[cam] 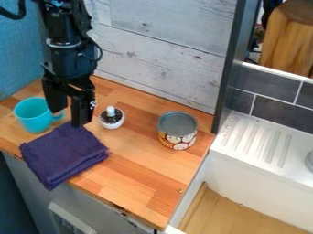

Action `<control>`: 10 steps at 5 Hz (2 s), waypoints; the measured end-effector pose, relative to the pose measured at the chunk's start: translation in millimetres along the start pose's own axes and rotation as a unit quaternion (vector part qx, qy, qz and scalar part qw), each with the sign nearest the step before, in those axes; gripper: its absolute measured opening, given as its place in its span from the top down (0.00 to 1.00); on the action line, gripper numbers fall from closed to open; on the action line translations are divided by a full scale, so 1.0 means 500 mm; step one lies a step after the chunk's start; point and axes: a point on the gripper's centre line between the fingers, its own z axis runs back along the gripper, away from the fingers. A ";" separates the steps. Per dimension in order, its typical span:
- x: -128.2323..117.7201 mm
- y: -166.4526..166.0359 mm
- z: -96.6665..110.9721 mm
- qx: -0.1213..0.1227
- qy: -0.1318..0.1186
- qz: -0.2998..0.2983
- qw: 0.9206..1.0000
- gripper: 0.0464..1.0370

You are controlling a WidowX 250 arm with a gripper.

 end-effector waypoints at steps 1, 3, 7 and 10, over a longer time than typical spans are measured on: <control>-0.004 -0.004 -0.018 -0.007 0.015 0.002 1.000 0.04; -0.013 0.002 -0.063 0.031 0.063 0.011 0.997 0.04; -0.014 0.028 -0.148 0.110 0.160 0.019 0.981 0.04; 0.011 -0.094 -0.153 -0.108 0.040 -0.035 0.993 0.04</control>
